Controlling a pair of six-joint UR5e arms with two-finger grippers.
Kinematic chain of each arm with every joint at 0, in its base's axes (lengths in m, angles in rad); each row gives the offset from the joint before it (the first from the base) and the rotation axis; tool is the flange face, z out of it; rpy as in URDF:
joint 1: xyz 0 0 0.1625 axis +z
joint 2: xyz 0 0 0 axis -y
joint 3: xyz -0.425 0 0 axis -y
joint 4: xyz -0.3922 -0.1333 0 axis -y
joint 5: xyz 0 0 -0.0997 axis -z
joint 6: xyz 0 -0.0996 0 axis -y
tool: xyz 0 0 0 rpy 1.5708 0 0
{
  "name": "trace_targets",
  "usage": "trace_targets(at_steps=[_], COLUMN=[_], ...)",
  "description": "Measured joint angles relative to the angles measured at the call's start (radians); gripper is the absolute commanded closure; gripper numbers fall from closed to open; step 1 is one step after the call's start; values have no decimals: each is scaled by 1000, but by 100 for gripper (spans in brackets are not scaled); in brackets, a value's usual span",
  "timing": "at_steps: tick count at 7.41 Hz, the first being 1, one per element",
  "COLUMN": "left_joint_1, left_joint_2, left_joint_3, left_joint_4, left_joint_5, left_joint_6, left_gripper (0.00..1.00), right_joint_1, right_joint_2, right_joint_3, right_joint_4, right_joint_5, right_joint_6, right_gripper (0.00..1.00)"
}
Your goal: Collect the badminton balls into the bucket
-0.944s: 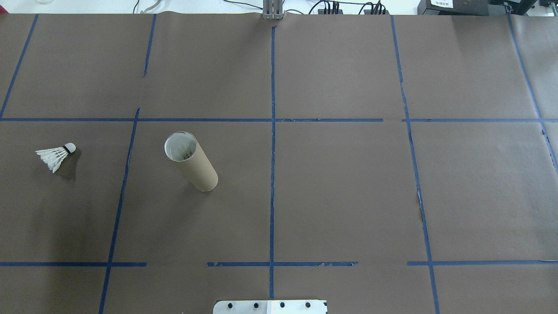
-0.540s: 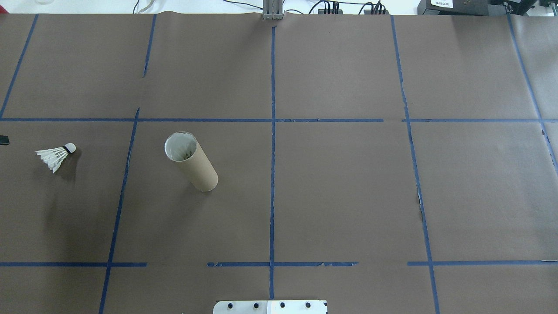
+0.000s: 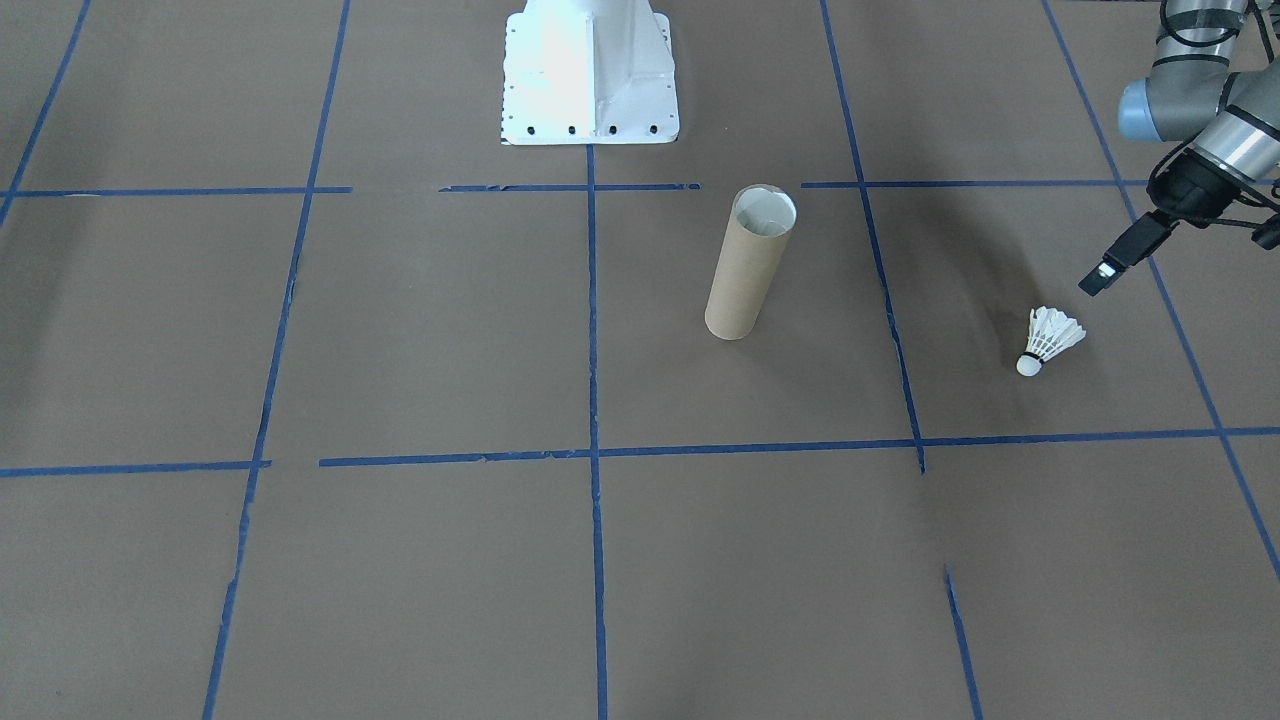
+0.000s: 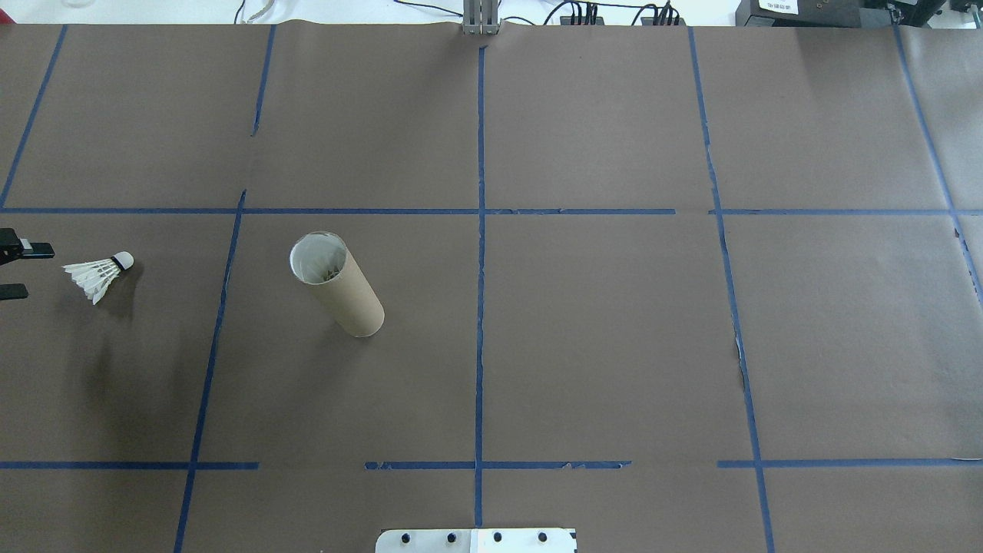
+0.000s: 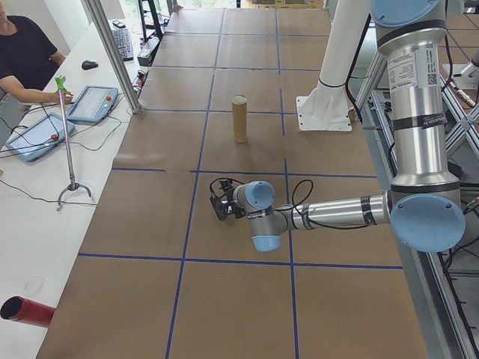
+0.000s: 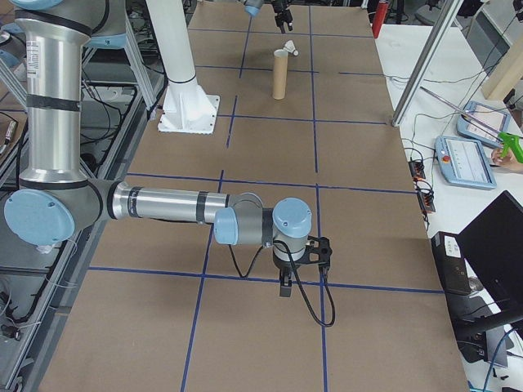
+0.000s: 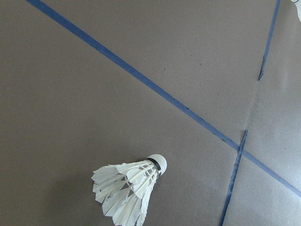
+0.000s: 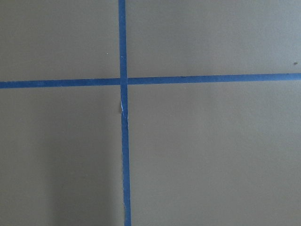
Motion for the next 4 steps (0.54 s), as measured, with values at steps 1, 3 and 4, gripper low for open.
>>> trace_targets(at_steps=[1, 3, 4], left_joint_1=[29, 56, 60], left_joint_2=[-22, -75, -93], left_joint_3=[36, 85, 99], left_joint_4=[-27, -40, -40], left_joint_5=[48, 93, 101], left_joint_6=[-23, -33, -33], left_gripper=[0, 1, 9], right_joint_1=[0, 0, 0], right_joint_2=[0, 0, 0], right_joint_3=[0, 0, 0], right_joint_4=[0, 0, 0], right_joint_5=[0, 0, 0], right_joint_6=[0, 0, 0], right_gripper=[0, 0, 0])
